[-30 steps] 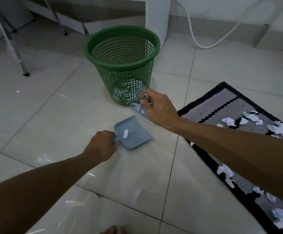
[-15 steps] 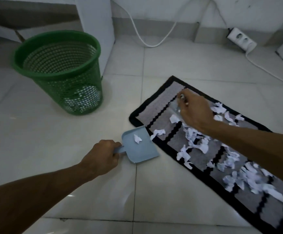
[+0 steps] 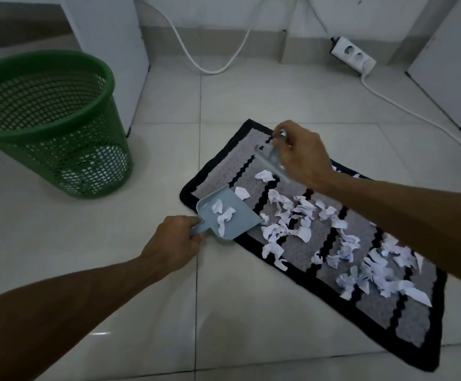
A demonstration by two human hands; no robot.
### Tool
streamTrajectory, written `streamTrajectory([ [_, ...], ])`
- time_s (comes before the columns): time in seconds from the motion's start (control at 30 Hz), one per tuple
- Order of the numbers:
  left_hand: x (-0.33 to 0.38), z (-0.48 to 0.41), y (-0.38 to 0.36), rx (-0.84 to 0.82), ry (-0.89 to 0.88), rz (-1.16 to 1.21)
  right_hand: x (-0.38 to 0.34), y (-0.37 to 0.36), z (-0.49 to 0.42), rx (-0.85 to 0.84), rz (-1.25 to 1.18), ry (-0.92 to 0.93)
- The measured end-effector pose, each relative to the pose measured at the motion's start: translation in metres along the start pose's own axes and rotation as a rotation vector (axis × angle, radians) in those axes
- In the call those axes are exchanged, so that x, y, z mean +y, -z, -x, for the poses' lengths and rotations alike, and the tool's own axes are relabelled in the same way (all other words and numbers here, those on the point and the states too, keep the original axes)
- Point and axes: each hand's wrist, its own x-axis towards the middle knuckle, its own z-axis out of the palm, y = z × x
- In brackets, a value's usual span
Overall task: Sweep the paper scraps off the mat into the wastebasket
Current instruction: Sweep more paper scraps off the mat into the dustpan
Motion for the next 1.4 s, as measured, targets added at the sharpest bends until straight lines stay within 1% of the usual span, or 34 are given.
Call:
streamTrajectory([
  [0.13, 0.008, -0.021, -0.006, 0.006, 0.012, 0.007, 0.059, 0.024, -0.027, 0.091, 0.048, -0.155],
  [0.23, 0.012, -0.033, -0.011, 0.021, 0.034, -0.016, 0.092, 0.024, -0.034, 0.133, 0.05, -0.265],
  [0.4, 0.007, -0.03, -0.01, 0.183, -0.107, 0.059, 0.107, 0.006, -0.039, 0.162, -0.003, -0.3],
  [0.53, -0.014, -0.02, -0.001, 0.167, -0.08, 0.015, 0.09, -0.01, -0.04, 0.1, 0.017, -0.265],
  [0.7, -0.023, -0.023, 0.002, 0.118, -0.059, -0.026, 0.041, -0.035, -0.02, -0.016, -0.01, -0.103],
  [0.8, -0.02, -0.031, 0.0, 0.085, -0.037, -0.002, 0.018, -0.04, -0.004, -0.09, -0.085, -0.029],
  [0.83, -0.017, -0.033, 0.0, 0.073, -0.047, -0.001, 0.013, -0.038, -0.001, -0.096, -0.128, -0.02],
  [0.9, -0.013, -0.037, 0.0, 0.063, -0.048, 0.014, 0.01, -0.031, -0.005, -0.051, -0.146, -0.031],
  [1.0, -0.008, -0.042, -0.001, 0.05, -0.034, 0.037, 0.019, -0.019, -0.017, 0.061, -0.006, -0.063],
  [1.03, -0.007, -0.043, -0.002, 0.043, -0.037, 0.04, 0.022, -0.02, -0.017, 0.057, 0.025, -0.067],
  [1.1, -0.007, -0.044, -0.002, 0.035, -0.049, 0.039, 0.022, -0.03, -0.005, -0.021, 0.048, -0.052],
  [1.17, -0.007, -0.045, -0.001, 0.034, -0.05, 0.032, 0.011, -0.044, 0.013, -0.109, 0.03, -0.009],
  [1.2, -0.007, -0.046, -0.001, 0.036, -0.048, 0.024, 0.005, -0.049, 0.02, -0.127, 0.008, 0.017],
  [1.33, -0.005, -0.049, 0.0, 0.047, -0.045, 0.023, -0.011, -0.048, 0.022, -0.124, -0.094, 0.04],
  [1.4, -0.005, -0.051, 0.0, 0.049, -0.025, 0.024, -0.013, -0.04, 0.017, -0.091, -0.11, 0.036],
])
